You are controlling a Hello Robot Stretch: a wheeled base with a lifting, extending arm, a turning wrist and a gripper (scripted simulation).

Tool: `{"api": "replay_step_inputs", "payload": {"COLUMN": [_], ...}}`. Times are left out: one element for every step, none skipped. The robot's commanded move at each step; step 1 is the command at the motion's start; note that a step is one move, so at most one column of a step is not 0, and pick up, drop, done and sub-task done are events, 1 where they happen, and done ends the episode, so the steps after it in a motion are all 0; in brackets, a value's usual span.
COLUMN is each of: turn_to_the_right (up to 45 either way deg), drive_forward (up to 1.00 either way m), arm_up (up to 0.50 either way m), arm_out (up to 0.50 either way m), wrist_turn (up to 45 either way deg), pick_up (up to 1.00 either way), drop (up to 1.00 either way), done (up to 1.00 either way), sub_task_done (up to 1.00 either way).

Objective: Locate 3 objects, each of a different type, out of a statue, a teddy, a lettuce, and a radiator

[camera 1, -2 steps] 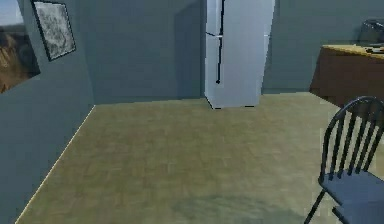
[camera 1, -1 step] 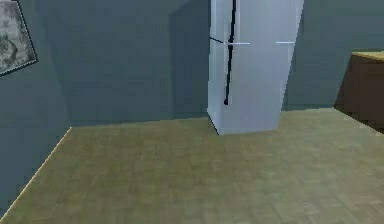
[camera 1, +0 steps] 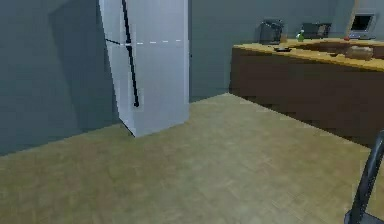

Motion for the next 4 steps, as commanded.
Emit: {"api": "replay_step_inputs", "payload": {"turn_to_the_right": [0.0,45.0,6.0,0.0], "drive_forward": [0.85,0.0,0.0,1.0], "arm_up": [0.0,0.0,0.0,0.0], "arm_out": [0.0,0.0,0.0,0.0], "wrist_turn": [0.0,0.0,0.0,0.0], "pick_up": [0.0,0.0,0.0,0.0], "drop": [0.0,0.0,0.0,0.0], "done": [0.0,0.0,0.0,0.0], "sub_task_done": [0.0,0.0,0.0,0.0]}}
